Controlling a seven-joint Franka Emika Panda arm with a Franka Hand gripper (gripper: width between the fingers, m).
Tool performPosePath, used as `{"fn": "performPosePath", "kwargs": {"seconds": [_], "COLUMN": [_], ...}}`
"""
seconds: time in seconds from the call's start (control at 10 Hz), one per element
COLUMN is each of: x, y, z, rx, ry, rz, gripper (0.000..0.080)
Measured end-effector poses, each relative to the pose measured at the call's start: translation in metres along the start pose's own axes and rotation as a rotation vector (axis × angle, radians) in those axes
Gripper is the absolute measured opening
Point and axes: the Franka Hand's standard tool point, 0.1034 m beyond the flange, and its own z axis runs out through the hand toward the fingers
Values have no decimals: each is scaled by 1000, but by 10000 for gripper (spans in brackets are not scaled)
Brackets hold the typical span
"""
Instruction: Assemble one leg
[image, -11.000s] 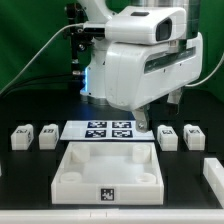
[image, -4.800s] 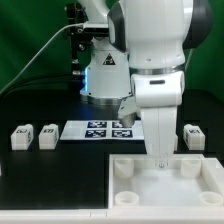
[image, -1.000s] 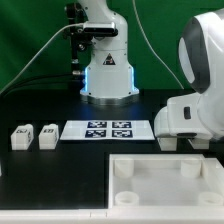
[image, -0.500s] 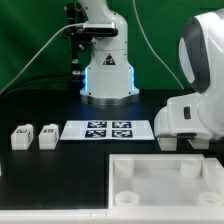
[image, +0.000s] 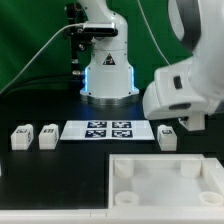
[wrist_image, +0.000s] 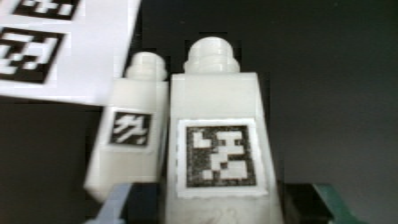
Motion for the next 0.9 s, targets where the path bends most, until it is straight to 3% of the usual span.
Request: {"fn": "performPosePath", "kwargs": {"seconds": [0.2,0.5,0.6,0.7,0.9], "x": [-20,-13,-8,-1,25], "y": [15,8,9,16,36], "z": [-44,-52,-57,-59,-116], "rx": [4,-5,-6,-41,-58], "ry": [223,472,625,682,880], "rz": [17,9,6,-19,-58], "gripper": [292,292,292,292,292]}}
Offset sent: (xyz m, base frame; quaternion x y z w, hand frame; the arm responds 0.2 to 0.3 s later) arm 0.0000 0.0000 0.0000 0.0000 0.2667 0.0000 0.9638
